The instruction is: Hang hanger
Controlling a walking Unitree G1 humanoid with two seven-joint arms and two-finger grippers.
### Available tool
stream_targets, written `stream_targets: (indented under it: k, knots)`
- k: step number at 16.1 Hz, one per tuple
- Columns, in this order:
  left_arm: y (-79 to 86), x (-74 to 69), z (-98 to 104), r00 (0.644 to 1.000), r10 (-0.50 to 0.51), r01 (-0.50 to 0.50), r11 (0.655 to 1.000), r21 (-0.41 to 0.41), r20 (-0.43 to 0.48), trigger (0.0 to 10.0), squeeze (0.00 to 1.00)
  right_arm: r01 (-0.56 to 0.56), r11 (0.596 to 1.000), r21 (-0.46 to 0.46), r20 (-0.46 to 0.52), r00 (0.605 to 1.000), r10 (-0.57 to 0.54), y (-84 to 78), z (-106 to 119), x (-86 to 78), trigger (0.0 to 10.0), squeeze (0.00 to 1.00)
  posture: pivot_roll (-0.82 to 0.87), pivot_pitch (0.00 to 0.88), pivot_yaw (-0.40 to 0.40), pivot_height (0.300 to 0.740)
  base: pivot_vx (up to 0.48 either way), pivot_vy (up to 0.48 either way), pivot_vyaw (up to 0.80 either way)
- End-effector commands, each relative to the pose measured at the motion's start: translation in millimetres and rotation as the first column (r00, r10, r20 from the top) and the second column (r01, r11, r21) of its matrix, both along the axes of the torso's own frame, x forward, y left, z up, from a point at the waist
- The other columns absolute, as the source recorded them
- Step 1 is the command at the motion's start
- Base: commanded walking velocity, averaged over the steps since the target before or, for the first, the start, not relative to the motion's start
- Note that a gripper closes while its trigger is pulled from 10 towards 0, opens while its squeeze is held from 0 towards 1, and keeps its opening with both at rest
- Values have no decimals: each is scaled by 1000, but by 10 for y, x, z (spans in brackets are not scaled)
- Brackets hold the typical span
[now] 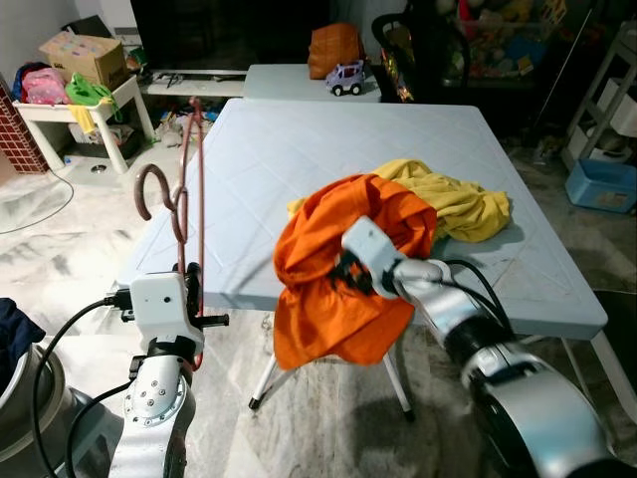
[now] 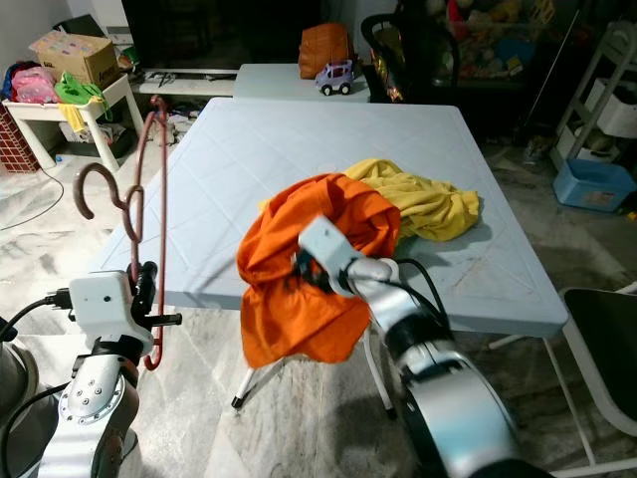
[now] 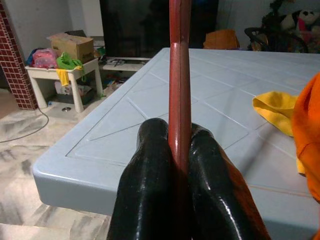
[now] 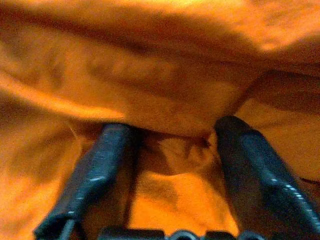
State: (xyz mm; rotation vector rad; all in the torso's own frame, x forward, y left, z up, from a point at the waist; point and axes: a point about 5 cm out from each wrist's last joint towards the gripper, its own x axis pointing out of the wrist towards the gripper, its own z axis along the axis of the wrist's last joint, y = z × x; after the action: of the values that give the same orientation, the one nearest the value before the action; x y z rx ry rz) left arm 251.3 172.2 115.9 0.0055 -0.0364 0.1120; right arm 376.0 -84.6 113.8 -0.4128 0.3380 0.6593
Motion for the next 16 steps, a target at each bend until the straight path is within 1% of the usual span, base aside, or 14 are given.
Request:
stream_targets:
  k: [1, 2, 4, 5, 7, 8, 9, 10, 11, 12, 13, 14, 15, 16]
  knots:
    - [7, -6, 38, 1000, 7, -7, 1000, 3, 11, 10000, 0, 49, 998, 43, 10, 999, -49, 49, 110, 63, 0, 0, 110, 0, -18, 740, 0, 0, 0]
    - [6, -7, 38, 1000, 7, -7, 1000, 3, 11, 10000, 0, 56, 997, 56, 5, 998, -57, 72, 119, 67, 0, 0, 110, 0, -18, 740, 0, 0, 0]
    - [9, -10, 48, 1000, 11, -11, 1000, 4, 14, 10000, 0, 123, 983, 137, -27, 992, -120, 249, 197, 97, 0, 0, 122, 0, -25, 740, 0, 0, 0]
    - [10, -12, 52, 1000, 13, -13, 1000, 5, 15, 10000, 0, 138, 978, 154, -33, 990, -134, 303, 236, 109, 0, 0, 129, 0, -28, 740, 0, 0, 0]
    - [21, -24, 60, 1000, 19, -19, 1000, 8, 18, 10000, 0, 184, 957, 225, -50, 983, -177, 401, 369, 151, 0, 0, 147, 0, -37, 740, 0, 0, 0]
    - [44, -40, 67, 999, 31, -31, 999, 11, 21, 10000, 0, 194, 946, 259, -36, 981, -191, 470, 496, 186, 0, 0, 158, 0, -43, 740, 0, 0, 0]
    - [71, -56, 65, 999, 45, -46, 999, 13, 21, 10000, 0, 195, 930, 311, -26, 980, -197, 566, 667, 219, 0, 0, 168, 0, -53, 740, 0, 0, 0]
    - [71, -57, 63, 999, 47, -47, 999, 13, 21, 10000, 0, 195, 928, 316, -23, 980, -198, 576, 692, 225, 0, 0, 171, 0, -56, 740, 0, 0, 0]
    - [73, -58, 74, 998, 54, -54, 998, 12, 27, 10000, 0, 189, 919, 347, 68, 972, -226, 607, 993, 298, 0, 0, 177, 0, -64, 740, 0, 0, 0]
    - [69, -58, 78, 998, 58, -58, 998, 11, 29, 10000, 0, 191, 896, 400, 117, 959, -257, 596, 1204, 343, 0, 0, 177, 0, -72, 740, 0, 0, 0]
    - [65, -64, 76, 997, 66, -66, 998, 8, 30, 10000, 0, 170, 843, 511, 194, 932, -306, 562, 1573, 393, 0, 0, 176, 0, -77, 740, 0, 0, 0]
    - [59, -73, 68, 997, 67, -67, 998, 6, 27, 10000, 0, 141, 836, 530, 239, 921, -307, 548, 1729, 403, 0, 0, 174, 0, -80, 740, 0, 0, 0]
    - [45, -85, 55, 997, 69, -69, 998, 2, 24, 10000, 0, 88, 884, 459, 332, 906, -262, 562, 1825, 395, 3725, 0, 173, 0, -84, 740, 0, 0, 0]
    - [26, -93, 46, 997, 69, -69, 998, -1, 21, 10000, 0, 66, 948, 312, 398, 896, -194, 579, 1764, 388, 9882, 0, 173, 0, -86, 740, 0, 0, 0]
